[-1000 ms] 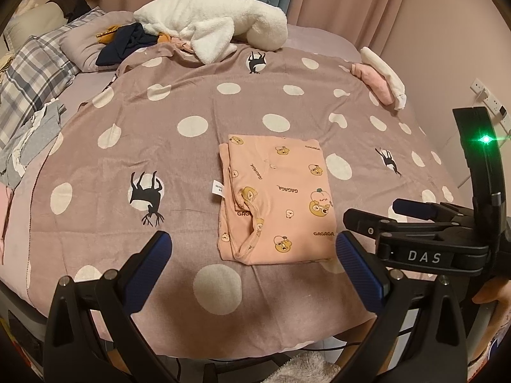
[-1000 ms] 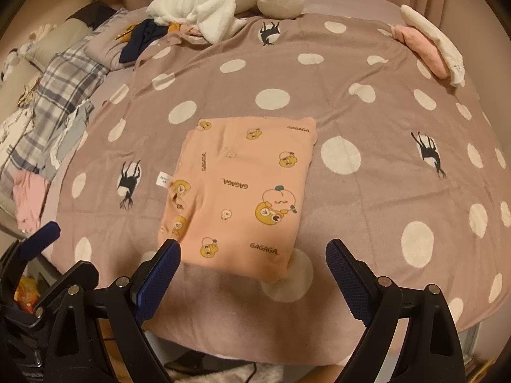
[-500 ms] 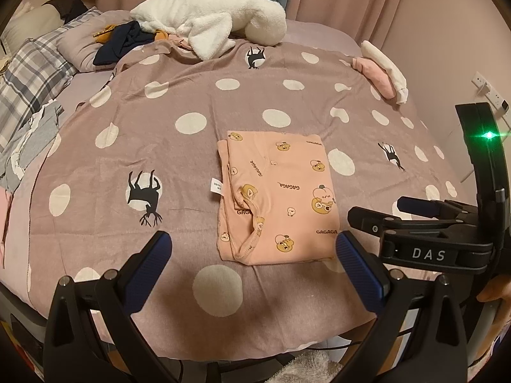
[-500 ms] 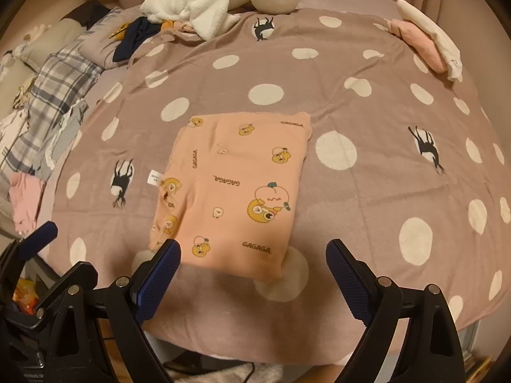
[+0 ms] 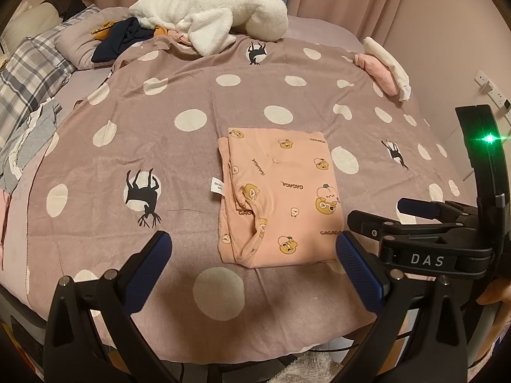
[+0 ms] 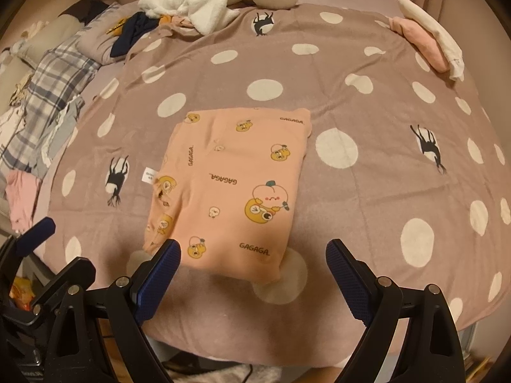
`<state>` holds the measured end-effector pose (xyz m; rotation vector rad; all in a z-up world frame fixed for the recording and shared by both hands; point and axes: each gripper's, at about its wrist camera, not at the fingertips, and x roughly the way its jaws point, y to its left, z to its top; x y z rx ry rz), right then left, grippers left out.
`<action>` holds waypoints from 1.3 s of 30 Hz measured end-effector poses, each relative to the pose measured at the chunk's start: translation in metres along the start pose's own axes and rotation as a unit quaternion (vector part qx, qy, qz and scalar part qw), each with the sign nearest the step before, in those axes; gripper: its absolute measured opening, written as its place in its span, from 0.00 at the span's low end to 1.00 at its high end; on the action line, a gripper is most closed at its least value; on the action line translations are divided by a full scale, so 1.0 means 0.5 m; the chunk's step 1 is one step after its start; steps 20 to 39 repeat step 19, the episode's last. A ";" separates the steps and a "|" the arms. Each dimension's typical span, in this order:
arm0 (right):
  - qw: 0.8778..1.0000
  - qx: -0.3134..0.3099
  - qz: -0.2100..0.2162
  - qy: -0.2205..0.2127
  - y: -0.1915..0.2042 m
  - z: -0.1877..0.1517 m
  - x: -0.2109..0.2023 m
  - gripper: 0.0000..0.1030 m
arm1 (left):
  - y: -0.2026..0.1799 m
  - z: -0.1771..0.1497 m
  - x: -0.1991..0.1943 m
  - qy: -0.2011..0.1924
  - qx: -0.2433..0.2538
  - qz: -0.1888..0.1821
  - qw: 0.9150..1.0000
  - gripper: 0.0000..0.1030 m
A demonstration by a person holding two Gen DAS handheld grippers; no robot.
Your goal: Fold small clothes
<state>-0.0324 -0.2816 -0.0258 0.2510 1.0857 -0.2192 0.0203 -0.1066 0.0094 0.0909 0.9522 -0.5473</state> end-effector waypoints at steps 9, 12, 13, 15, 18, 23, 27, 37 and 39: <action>1.000 0.002 -0.002 0.015 -0.003 0.005 0.027 0.89 | 0.005 0.004 0.026 0.009 -0.002 0.006 1.000 1.00; 1.000 0.002 -0.003 0.019 -0.003 0.007 0.035 0.89 | 0.006 0.004 0.035 0.011 0.002 0.014 1.000 1.00; 1.000 0.003 -0.003 0.019 -0.004 0.008 0.037 0.89 | 0.007 0.004 0.037 0.011 0.003 0.016 1.000 1.00; 1.000 0.005 -0.003 0.021 -0.005 0.009 0.041 0.89 | 0.008 0.004 0.039 0.011 0.003 0.016 1.000 1.00; 1.000 0.006 -0.008 0.022 -0.005 0.010 0.045 0.89 | 0.010 0.004 0.041 0.012 -0.001 0.009 1.000 1.00; 1.000 0.006 -0.009 0.023 -0.005 0.010 0.046 0.89 | 0.011 0.005 0.042 0.012 -0.003 0.008 1.000 1.00; 1.000 0.006 -0.009 0.023 -0.005 0.010 0.046 0.89 | 0.011 0.005 0.042 0.012 -0.003 0.008 1.000 1.00; 1.000 0.006 -0.009 0.023 -0.005 0.010 0.046 0.89 | 0.011 0.005 0.042 0.012 -0.003 0.008 1.000 1.00; 1.000 0.006 -0.009 0.023 -0.005 0.010 0.046 0.89 | 0.011 0.005 0.042 0.012 -0.003 0.008 1.000 1.00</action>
